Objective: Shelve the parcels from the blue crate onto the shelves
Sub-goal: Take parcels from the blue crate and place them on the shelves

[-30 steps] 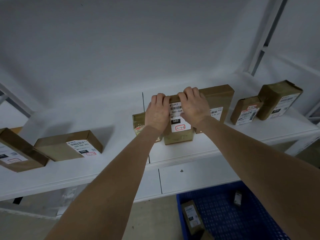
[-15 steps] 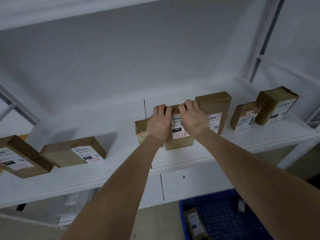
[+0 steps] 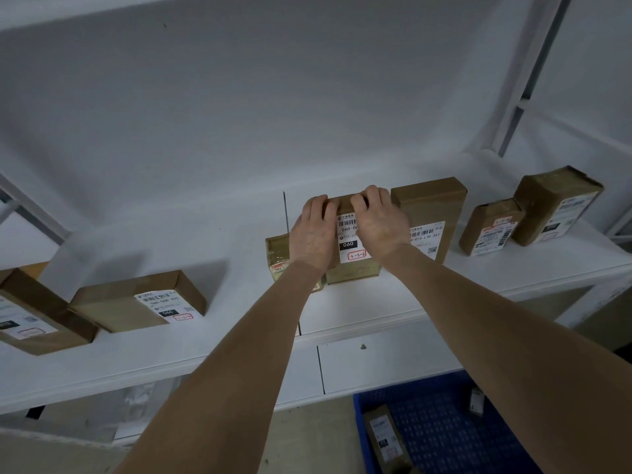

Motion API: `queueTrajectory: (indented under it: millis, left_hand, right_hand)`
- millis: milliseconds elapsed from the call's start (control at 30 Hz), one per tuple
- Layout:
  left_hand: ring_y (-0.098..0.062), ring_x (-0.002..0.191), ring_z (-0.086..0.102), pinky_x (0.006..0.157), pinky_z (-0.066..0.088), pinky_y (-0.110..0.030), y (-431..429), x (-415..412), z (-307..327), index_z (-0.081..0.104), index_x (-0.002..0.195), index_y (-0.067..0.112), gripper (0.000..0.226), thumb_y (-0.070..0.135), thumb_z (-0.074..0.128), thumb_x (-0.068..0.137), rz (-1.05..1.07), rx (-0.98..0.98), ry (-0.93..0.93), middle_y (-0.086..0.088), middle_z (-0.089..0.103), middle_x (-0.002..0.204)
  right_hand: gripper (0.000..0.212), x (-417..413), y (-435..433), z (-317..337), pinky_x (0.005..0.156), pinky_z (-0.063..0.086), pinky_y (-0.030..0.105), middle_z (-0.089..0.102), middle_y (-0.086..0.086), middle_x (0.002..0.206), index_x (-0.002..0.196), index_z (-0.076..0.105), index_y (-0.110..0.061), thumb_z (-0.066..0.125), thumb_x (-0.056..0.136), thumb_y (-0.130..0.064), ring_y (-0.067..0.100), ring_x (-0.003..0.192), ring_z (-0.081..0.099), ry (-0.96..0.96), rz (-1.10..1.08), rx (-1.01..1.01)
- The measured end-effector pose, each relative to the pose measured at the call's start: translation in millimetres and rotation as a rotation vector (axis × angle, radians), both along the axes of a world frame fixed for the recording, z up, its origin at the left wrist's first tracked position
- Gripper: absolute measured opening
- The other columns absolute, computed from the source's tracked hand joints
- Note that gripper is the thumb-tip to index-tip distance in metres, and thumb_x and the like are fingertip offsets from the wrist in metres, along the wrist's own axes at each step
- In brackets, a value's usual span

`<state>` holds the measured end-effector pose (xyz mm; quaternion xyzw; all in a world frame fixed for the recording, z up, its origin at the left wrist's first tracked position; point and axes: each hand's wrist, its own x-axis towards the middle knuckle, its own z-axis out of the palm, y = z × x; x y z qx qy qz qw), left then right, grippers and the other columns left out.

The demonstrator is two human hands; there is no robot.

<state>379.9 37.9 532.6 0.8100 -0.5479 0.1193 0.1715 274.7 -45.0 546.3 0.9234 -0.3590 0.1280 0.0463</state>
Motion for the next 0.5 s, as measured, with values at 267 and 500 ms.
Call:
queueTrajectory:
  millis: [267,500]
  left_hand:
    - [-0.022,0.128,0.035,0.087,0.05,-0.038,15.0,6.3,8.5,0.041,0.141,0.018,0.058,0.003,0.057,0.087,-0.018,0.018,0.068,-0.006,0.041,0.138]
    - [-0.021,0.133,0.031,0.085,0.052,-0.036,19.2,-0.7,9.6,0.033,0.145,0.015,0.064,-0.002,0.053,0.087,-0.016,0.052,0.051,-0.004,0.034,0.145]
  right_hand:
    - [0.069,-11.3,0.2,0.3,0.081,0.049,0.032,0.035,0.011,0.138,0.139,0.035,-0.011,0.072,0.081,-0.011,0.026,0.131,0.032,0.011,0.066,0.058]
    - [0.08,-9.6,-0.2,-3.0,0.096,0.046,0.036,0.027,0.012,0.146,0.142,0.028,-0.01,0.074,0.078,-0.007,0.028,0.144,0.015,0.026,0.079,0.083]
